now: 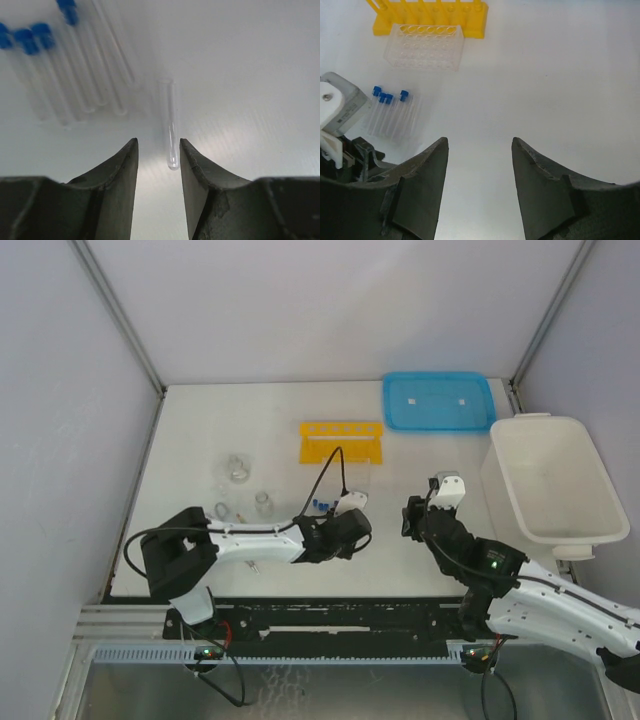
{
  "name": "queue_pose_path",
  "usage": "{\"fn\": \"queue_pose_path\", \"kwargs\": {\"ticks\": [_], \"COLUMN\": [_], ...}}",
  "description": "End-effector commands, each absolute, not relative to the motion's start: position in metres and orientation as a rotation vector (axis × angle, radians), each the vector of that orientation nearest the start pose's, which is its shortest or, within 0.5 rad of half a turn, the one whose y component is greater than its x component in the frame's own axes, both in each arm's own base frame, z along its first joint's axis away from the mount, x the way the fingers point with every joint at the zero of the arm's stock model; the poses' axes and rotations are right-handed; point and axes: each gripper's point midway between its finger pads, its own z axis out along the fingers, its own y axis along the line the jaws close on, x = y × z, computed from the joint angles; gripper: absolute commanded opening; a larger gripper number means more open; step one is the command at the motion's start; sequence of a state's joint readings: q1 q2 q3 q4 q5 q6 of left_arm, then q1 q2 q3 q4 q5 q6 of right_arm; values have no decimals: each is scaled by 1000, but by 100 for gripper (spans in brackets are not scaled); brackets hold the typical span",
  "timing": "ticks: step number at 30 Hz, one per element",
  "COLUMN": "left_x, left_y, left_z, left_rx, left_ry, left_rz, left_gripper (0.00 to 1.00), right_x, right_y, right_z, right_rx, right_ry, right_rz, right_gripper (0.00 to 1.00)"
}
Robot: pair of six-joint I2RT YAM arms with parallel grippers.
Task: Organize the chemistry lab equipment
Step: Place the test tube at the center of the board, then pick up the test tube at the center of the board.
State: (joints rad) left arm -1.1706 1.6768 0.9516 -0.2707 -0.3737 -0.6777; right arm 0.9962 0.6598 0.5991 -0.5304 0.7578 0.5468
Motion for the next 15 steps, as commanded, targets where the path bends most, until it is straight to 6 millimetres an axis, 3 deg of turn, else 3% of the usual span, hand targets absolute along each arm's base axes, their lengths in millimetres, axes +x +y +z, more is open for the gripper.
{"fn": "queue_pose_path", "kwargs": {"ticks": [1,9,12,15], "left_x": [215,227,229,220], "left_y": [-318,-306,-304,-316], "left_z": [94,137,136,124], "left_rx": [570,671,769,929], "left_ry": [2231,2043,1972,1909], "left_rz": [-105,-49,-23,-74], "left_gripper": [43,41,41,41], "right_x": [210,210,209,210], "right_y": [124,122,121,120], "right_z": [183,185,186,185], "right_rx": [32,49,52,56], "right_ry": [1961,1955,1952,1953], "right_rz": [198,217,221,219], "right_gripper": [54,54,54,55]}}
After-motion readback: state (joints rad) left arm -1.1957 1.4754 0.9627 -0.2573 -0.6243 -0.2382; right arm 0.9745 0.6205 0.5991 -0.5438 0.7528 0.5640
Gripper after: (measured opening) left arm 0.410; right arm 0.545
